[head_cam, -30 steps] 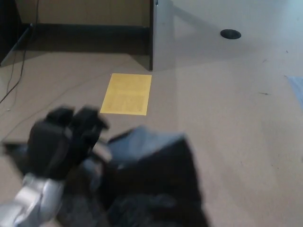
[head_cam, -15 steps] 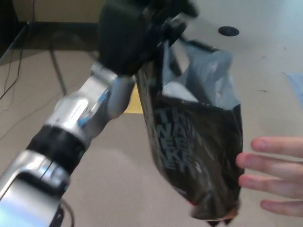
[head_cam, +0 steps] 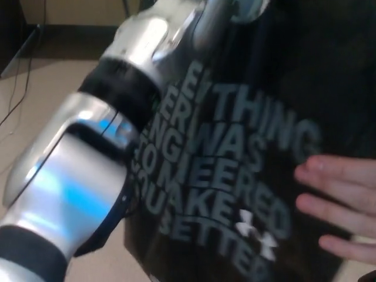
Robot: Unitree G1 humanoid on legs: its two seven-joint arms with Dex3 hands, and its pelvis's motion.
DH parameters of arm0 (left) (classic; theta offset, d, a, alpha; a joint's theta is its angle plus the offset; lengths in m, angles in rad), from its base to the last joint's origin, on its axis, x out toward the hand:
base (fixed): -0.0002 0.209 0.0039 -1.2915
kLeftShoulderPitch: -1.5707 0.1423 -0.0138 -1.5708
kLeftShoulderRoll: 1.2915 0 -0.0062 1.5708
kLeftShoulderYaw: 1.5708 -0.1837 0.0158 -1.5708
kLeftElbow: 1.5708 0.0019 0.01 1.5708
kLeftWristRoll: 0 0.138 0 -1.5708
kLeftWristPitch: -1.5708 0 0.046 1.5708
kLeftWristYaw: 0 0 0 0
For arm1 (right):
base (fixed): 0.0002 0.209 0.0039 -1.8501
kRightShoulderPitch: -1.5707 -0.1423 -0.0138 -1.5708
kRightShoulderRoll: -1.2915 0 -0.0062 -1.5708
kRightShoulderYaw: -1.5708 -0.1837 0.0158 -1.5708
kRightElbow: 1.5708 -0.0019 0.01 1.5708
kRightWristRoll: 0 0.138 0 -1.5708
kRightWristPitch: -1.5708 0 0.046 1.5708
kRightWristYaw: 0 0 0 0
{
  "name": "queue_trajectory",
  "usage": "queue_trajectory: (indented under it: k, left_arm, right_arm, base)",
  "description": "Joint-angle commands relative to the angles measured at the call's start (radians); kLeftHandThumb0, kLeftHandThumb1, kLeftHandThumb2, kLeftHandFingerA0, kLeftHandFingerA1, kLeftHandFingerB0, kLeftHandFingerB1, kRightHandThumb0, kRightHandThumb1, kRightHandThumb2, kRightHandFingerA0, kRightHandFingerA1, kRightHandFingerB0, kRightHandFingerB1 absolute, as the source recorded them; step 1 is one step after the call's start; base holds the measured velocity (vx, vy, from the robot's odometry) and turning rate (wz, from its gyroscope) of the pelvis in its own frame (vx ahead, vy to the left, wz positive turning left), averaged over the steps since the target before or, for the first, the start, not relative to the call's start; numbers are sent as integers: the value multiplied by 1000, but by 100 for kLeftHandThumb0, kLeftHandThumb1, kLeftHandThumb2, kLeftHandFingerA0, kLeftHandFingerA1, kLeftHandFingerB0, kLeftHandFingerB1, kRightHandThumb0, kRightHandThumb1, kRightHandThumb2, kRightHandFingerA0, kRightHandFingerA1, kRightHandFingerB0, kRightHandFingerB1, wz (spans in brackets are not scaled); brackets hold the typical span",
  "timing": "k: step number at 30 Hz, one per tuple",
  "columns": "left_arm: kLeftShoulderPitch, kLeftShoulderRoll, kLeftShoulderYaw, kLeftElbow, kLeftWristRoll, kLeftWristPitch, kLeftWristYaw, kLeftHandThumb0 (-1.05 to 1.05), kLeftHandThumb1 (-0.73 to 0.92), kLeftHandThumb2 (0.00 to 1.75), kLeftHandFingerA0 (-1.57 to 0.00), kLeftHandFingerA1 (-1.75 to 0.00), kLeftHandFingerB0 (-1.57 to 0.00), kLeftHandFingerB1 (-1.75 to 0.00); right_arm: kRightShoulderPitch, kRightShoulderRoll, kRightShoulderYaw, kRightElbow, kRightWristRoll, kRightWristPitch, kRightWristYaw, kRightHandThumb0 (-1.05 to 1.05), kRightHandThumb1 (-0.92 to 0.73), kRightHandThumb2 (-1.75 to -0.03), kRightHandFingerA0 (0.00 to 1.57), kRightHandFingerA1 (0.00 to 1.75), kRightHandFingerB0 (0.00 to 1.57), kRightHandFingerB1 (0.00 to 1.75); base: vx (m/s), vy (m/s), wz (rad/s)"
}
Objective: A person is holding a plastic bag and the robot extends its left hand to grab the bag by hooking its thumb into the holes at the top and brings its hand down by its side. Then it extends its arm again to hand the plastic bag back to the person.
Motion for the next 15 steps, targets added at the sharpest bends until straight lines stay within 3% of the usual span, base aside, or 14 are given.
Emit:
queue_trajectory:
  k: [1,3,4,6,8,9,12,13,15]
  left_arm:
    - [-82,7,3,19,-21,11,-38,-29,63,65,-97,-161,-86,-63]
    - [-76,13,14,20,-39,-8,-43,-28,65,59,-99,-159,-87,-57]
    - [-73,18,16,15,-41,-11,-47,-29,64,64,-94,-166,-82,-71]
    - [-62,31,20,-1,-43,-14,-55,-27,64,64,-94,-166,-81,-79]
    - [-50,41,20,-16,-41,-15,-58,-28,64,63,-92,-166,-82,-76]
    - [-41,43,19,-24,-38,-13,-54,-25,45,87,-120,-135,-81,-84]
    - [-23,48,15,-48,-33,-5,-49,-25,44,86,-121,-136,-81,-84]
    - [-18,48,16,-54,-37,-9,-52,-25,65,59,-93,-166,-82,-79]
    - [-11,50,17,-64,-40,-16,-51,-30,62,63,-94,-168,-82,-75]
  right_arm:
    - [8,-27,-3,-3,14,10,25,-37,-70,-61,69,47,60,41]
    - [14,-27,1,-1,11,5,24,-38,-70,-59,69,46,59,40]
    - [18,-28,6,-1,6,2,21,-39,-70,-59,69,46,59,39]
    - [27,-28,14,-3,-2,-5,16,-38,-70,-61,70,47,59,41]
    - [36,-28,17,-4,-1,-14,15,-39,-71,-61,70,47,59,40]
    - [41,-27,19,-6,-1,-14,17,-38,-71,-61,70,47,61,41]
    - [49,-22,21,-5,2,-3,16,-39,-70,-61,70,47,61,41]
    - [51,-21,22,-4,3,-6,16,-41,-67,-62,66,47,58,41]
    - [53,-20,24,-3,3,-7,17,-41,-67,-62,66,47,58,41]
  base:
    - [0,0,0]
    - [0,0,0]
    - [0,0,0]
    - [0,0,0]
    - [0,0,0]
    - [0,0,0]
    - [0,0,0]
    - [0,0,0]
    - [0,0,0]
